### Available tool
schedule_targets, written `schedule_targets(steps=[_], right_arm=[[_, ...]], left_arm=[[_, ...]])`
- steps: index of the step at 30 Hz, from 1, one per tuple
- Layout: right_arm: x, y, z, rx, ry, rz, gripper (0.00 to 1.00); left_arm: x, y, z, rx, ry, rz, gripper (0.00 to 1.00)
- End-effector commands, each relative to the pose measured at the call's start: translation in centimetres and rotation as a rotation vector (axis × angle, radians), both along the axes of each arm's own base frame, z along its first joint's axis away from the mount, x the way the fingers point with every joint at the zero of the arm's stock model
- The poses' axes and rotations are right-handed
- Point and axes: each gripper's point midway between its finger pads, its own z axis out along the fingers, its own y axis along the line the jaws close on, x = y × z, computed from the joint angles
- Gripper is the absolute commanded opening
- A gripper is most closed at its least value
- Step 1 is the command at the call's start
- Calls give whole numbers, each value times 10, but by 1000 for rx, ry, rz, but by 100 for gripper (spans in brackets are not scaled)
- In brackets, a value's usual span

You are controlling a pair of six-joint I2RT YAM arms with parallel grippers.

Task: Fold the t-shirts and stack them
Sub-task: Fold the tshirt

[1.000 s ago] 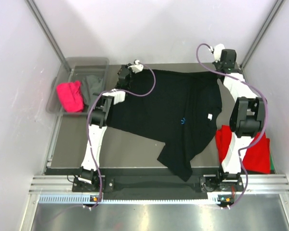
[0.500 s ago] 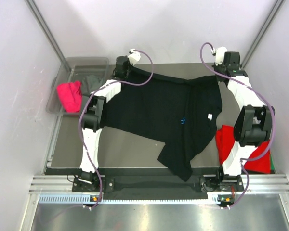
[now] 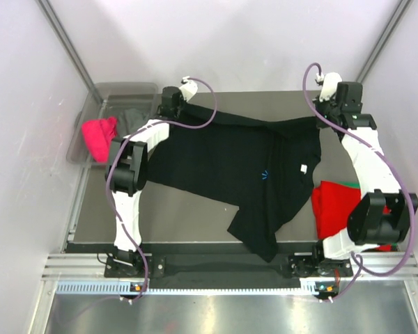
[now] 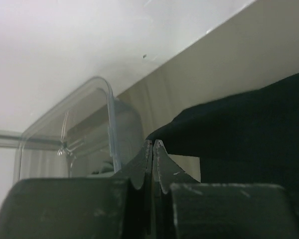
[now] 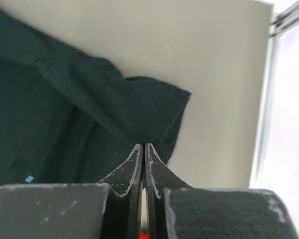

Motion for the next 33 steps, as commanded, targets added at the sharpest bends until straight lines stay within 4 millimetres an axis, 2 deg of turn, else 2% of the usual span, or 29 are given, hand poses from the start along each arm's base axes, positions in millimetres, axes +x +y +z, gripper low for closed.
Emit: schedule_targets(steps=[1,2,5,7,9,14,16,20,33], right_arm=[[-26,17,6,93,12,25,0],[-31,18,10,99,2,26,0],[-45,19,1,106,21,25,0],[-51,20,-1,108,23,28,0],[-59,21,-2,109,27,31,0],[-76,26,2,130,24,49,0],[-81,27,5,134,12,56,0],[-89,29,-5,144,25,62,0],[-107,31,-32,140,62,72,0]], left_arm=[[-6,18,48,-20,-93,31,0],[-7,21,46,-21,-90,36,0],[-13,27,36,-14,-66,42,0],[-17,29,39,-10,-80,41,0],[-22,32,32,4,-70,39,0],[-29,35,28,8,-64,45,0],[-32,36,24,12,-55,44,0],[-37,39,18,17,-48,55,0],[-71,44,-27,21,51,50,0]])
